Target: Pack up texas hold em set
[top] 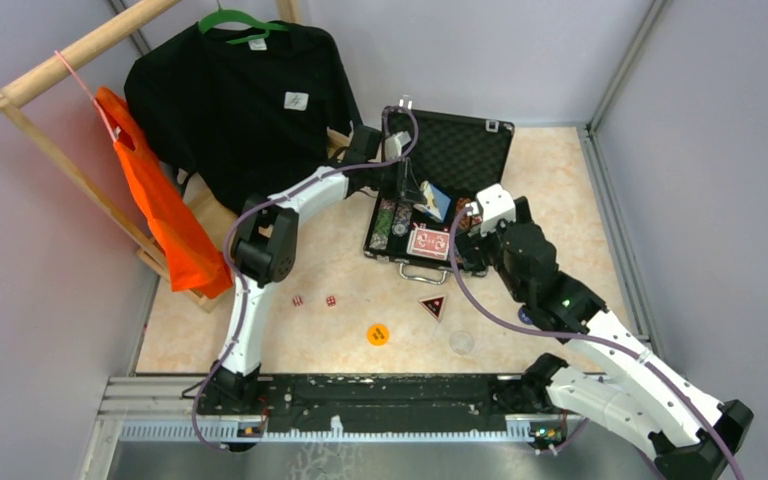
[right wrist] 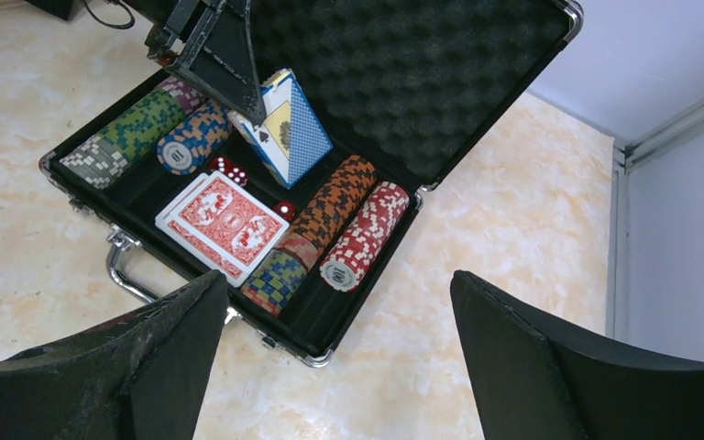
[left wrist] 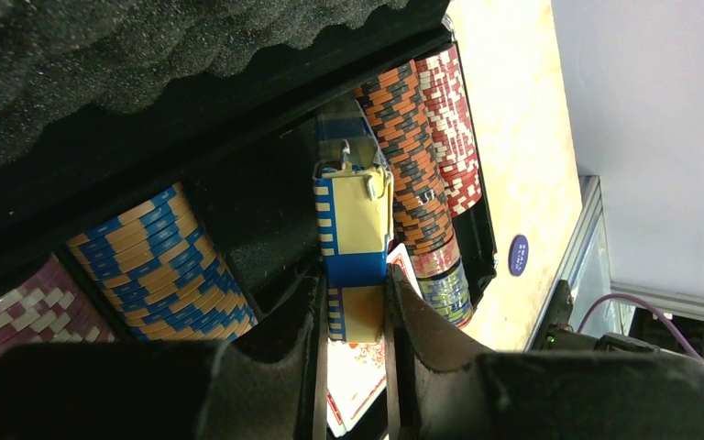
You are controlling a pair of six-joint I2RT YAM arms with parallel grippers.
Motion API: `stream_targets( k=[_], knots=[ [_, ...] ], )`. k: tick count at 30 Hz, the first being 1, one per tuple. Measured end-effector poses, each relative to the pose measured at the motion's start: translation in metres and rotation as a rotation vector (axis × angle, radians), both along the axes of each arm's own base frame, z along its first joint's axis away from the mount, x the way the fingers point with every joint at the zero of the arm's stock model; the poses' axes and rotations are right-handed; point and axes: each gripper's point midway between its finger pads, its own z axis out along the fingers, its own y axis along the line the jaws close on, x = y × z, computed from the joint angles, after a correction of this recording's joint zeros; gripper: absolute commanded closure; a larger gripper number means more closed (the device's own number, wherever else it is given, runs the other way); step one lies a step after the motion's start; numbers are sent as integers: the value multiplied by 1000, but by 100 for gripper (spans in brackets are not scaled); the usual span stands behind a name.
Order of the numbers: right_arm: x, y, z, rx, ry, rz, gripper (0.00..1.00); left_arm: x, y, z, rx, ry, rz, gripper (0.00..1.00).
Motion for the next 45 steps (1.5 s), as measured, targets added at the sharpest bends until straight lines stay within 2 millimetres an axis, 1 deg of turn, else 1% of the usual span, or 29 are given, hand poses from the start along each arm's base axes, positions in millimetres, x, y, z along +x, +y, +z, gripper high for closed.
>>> stream_targets(
  k=[9,16,28,29,31,35,37,39,41,42,45],
  knots=[
    [-1,-1,-6,-11,12,-5,9,-5,-5,-3,2,14,-5,100],
    [-1,-1,-7,1,15,-7,9,-12,-3,-13,13,44,-9,100],
    [-4,-2,-20,1,34,-10,10,-20,3,-12,28,62,11,100],
    [-4,-2,-20,1,35,-8,10,-20,3,-12,27,63,11,94],
    [-4,-2,-20,1,35,-7,10,-20,3,-12,26,65,12,74],
    [-4,-2,-21,0,36,-8,10,-21,3,-12,27,71,10,50],
    [-4,-2,-23,-3,40,-8,9,-23,3,-14,28,87,3,48],
    [-4,-2,-24,-4,41,-8,10,-24,1,-16,30,103,-2,51],
    [-4,-2,-26,-7,44,-8,9,-21,-1,-18,32,110,-4,51],
    [-4,-2,-26,-8,45,-9,9,-20,-2,-19,33,112,-5,50],
    [-4,-2,-26,-8,45,-8,9,-15,-4,-21,39,115,-6,40]
  ],
)
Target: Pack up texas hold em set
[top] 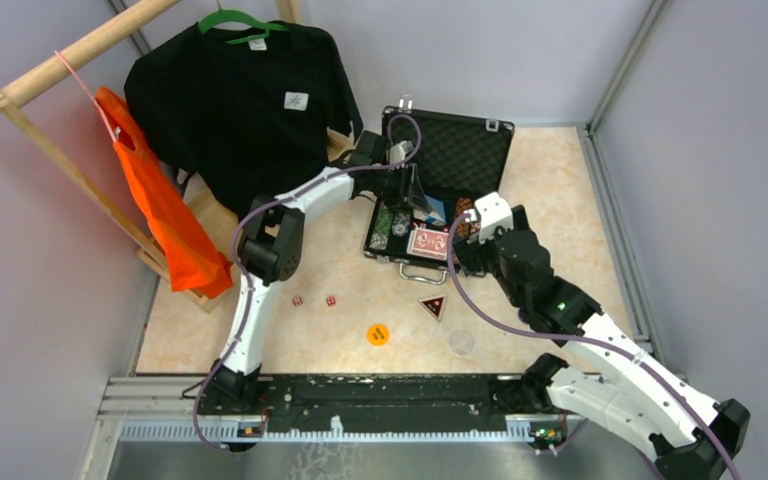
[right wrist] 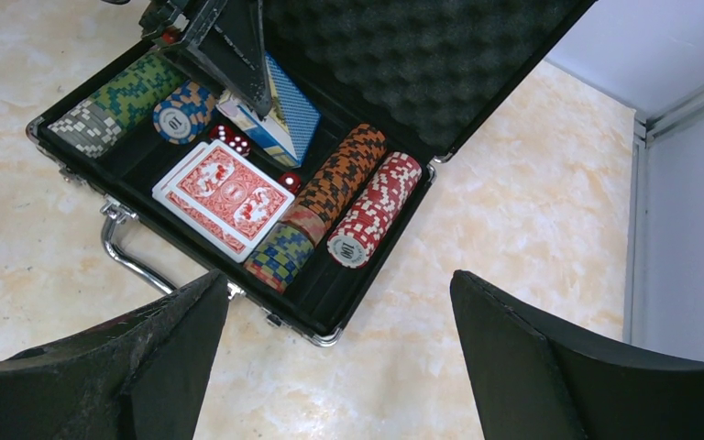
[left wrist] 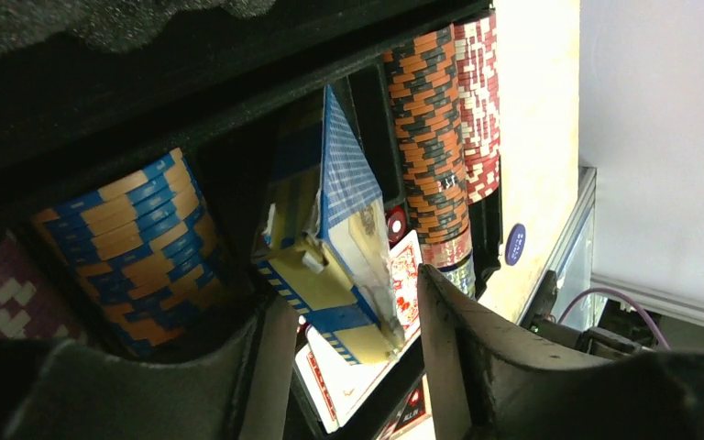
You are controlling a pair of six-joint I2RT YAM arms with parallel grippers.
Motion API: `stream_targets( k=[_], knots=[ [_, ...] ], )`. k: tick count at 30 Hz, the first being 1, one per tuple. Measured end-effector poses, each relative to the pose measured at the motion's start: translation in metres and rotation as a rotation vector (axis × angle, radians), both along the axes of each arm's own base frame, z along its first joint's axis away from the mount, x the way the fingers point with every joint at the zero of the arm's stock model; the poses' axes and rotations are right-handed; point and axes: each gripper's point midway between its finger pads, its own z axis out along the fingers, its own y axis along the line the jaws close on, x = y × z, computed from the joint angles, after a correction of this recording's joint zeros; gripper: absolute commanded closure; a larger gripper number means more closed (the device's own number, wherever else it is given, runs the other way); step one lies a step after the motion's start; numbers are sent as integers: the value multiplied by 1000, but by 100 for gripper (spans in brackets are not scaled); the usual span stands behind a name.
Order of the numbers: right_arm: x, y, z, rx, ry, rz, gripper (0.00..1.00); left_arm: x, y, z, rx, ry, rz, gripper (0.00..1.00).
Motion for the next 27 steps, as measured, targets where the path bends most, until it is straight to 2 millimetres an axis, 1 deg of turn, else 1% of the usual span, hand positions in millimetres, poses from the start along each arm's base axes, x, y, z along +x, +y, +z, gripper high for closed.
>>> stream_targets(
  k=[2,3,6,9,14,16,19,21,25,26,27],
  knots=[
    [0,0,0,0,1,0,10,3,0,-1,13,-3,3,33],
    [0,0,0,-1,1,0,10,3,0,1,17,-1,4,31],
    [0,0,-1,-3,3,0,10,6,3,2,40,-19,11,32],
    [1,1,-2,-4,5,0,10,8,7,3,67,-40,22,45],
    [1,1,-2,-4,5,1,10,16,26,3,119,-72,59,61],
    [1,1,-2,-3,5,1,10,18,29,3,132,-80,68,74],
    [2,2,-2,-4,5,1,10,19,33,1,148,-86,74,87],
    [2,2,-3,-6,9,2,10,19,34,-1,152,-89,71,91],
    [2,3,-4,-9,12,2,10,18,33,0,149,-91,65,92],
    [2,2,-4,-9,11,2,10,18,33,0,146,-90,62,91],
    [2,2,-4,-9,11,2,10,18,32,1,143,-90,61,87]
  ],
)
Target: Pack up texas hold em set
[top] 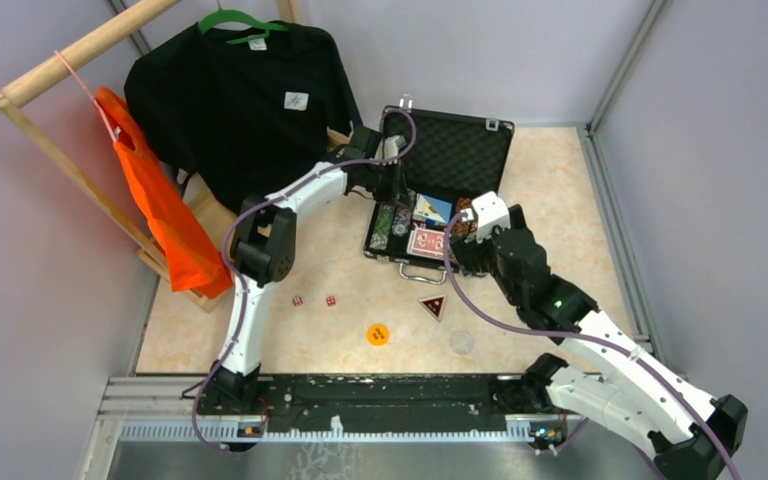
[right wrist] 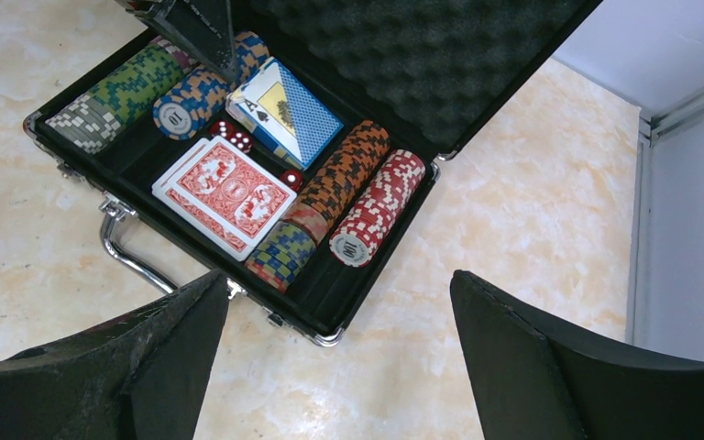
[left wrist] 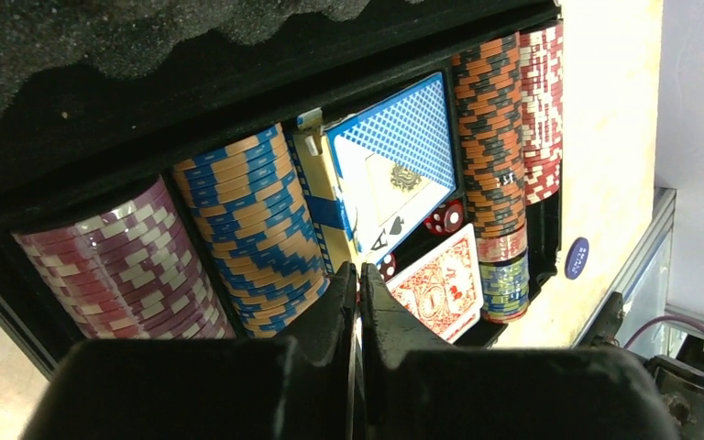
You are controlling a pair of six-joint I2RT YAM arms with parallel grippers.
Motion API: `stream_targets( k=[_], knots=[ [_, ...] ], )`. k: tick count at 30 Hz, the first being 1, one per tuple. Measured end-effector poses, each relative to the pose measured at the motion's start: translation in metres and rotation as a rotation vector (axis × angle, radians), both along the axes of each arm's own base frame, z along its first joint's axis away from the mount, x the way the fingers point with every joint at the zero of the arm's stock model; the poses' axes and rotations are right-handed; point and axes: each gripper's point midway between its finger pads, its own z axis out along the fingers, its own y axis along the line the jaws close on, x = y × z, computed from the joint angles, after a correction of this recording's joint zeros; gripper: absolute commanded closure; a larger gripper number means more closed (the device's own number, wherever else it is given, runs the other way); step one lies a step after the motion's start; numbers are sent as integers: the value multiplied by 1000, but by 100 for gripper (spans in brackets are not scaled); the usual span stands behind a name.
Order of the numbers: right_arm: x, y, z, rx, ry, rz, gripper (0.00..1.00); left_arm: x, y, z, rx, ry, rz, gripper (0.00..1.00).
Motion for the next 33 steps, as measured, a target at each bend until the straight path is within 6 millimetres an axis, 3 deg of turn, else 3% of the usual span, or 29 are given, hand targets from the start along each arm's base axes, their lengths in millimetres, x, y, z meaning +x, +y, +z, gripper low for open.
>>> stream_targets(
  k=[3,6,18,26,33],
  knots=[
    [0,0,0,0,0,0,10,2,-3,6,-15,-9,-7,68],
    [0,0,-1,-1,2,0,10,7,-8,17,-40,-34,-13,60],
    [1,1,-5,-9,13,-1,10,9,-14,21,-53,-49,-21,56],
    [1,1,-5,-6,15,-4,10,1,-30,-10,-36,-13,-48,55],
    [2,1,-8,-8,17,-7,10,-8,-44,-13,-49,-6,-76,54]
  ],
)
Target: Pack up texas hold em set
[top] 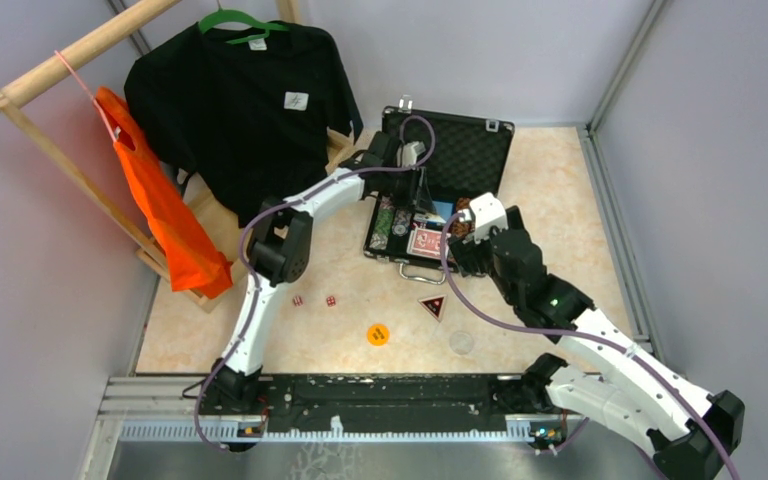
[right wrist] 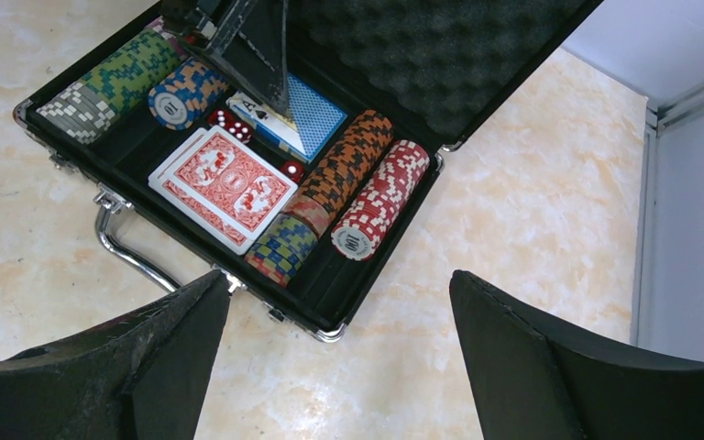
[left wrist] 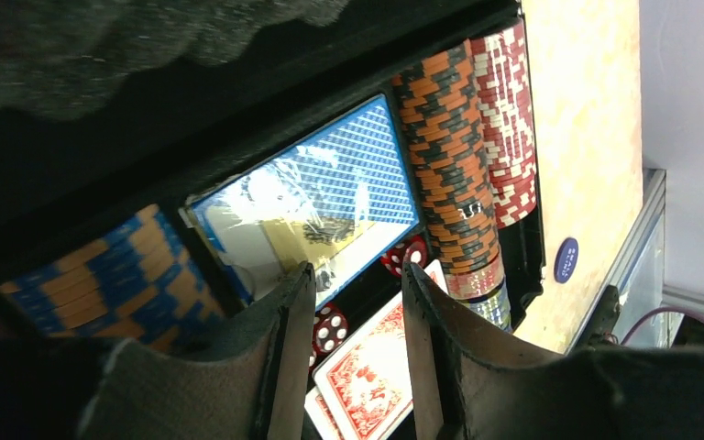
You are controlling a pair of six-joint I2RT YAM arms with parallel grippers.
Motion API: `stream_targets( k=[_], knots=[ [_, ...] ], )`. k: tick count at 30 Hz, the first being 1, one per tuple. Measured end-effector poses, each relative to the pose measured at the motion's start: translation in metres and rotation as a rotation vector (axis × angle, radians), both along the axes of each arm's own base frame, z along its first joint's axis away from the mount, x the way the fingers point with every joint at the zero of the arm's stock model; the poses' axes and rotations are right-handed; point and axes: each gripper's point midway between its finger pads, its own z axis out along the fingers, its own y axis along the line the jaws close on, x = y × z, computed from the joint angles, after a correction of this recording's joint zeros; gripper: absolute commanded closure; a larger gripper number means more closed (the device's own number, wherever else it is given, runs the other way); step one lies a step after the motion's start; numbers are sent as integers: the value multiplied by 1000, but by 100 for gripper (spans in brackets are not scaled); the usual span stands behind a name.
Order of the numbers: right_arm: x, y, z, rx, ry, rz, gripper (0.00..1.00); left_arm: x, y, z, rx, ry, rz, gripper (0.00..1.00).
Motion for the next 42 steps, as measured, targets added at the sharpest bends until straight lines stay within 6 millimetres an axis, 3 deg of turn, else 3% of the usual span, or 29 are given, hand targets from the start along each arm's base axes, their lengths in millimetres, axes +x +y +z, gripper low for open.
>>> stream_targets(
  k=[5,10,15,18,21,23,25,28,30,33,36,39,42],
  knots=[
    [0,0,-1,1,1,0,13,-3,-3,1,9,-20,-5,54],
    [1,4,-5,57,27,-24,25,-10,6,16,17,-54,1,53],
    [1,15,-14,149,98,-53,30,-13,17,72,-34,-195,37,43],
    [1,20,-16,174,117,-48,36,-19,39,113,-71,-348,125,39],
    [1,20,-18,197,127,-67,38,-29,71,149,-81,-530,251,23],
    [3,21,-23,195,145,-80,37,-28,88,164,-43,-626,322,10],
    [5,21,-37,154,180,-112,36,-22,99,172,15,-693,395,6],
    [12,24,-64,45,266,-173,20,-17,123,157,119,-688,517,5],
    [17,34,-79,-3,332,-178,18,-26,149,128,192,-625,579,4],
    [28,63,-79,-4,408,-131,25,-44,214,83,260,-482,704,2],
    [39,92,-58,44,386,-71,35,-59,267,62,274,-401,846,1],
    [36,111,-50,54,361,-9,39,-72,287,55,254,-356,925,1],
    [27,128,-67,23,398,44,47,-70,291,52,226,-317,947,1]
  ],
)
